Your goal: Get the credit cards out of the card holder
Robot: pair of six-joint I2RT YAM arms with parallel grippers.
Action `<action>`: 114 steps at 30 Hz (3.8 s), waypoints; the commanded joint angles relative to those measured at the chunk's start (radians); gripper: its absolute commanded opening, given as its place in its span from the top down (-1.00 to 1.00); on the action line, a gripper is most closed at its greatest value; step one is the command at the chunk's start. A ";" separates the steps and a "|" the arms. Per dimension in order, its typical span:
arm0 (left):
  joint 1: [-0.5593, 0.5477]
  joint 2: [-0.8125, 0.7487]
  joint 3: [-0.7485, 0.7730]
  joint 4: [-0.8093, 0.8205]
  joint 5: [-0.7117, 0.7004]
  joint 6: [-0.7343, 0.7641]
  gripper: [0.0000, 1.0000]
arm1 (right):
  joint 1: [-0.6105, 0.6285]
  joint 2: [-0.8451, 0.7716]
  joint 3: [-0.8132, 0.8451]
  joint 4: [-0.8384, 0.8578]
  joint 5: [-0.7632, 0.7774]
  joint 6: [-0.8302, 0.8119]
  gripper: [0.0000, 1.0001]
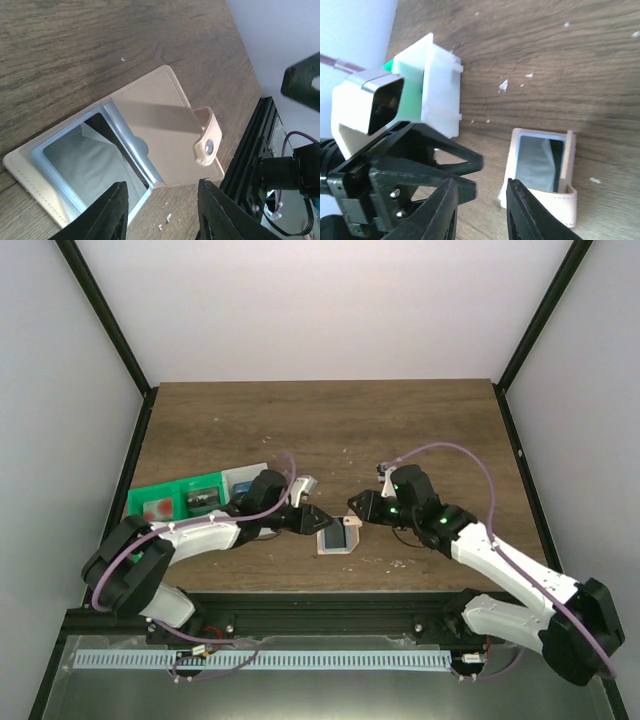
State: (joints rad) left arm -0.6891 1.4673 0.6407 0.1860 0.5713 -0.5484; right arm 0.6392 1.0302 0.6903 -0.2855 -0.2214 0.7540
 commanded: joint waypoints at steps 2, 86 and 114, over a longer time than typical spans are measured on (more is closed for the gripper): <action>-0.006 0.103 0.006 0.162 0.109 -0.060 0.22 | 0.036 0.035 0.003 0.072 -0.074 0.005 0.45; -0.007 0.287 0.080 0.015 0.003 0.011 0.65 | -0.088 0.453 -0.367 0.724 -0.325 0.031 0.62; -0.008 0.323 0.073 0.011 -0.038 0.021 0.80 | -0.146 0.413 -0.421 0.798 -0.398 0.060 0.99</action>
State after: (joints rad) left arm -0.6960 1.7641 0.7177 0.2237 0.5751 -0.5461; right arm 0.5045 1.4635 0.2783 0.4973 -0.6056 0.8223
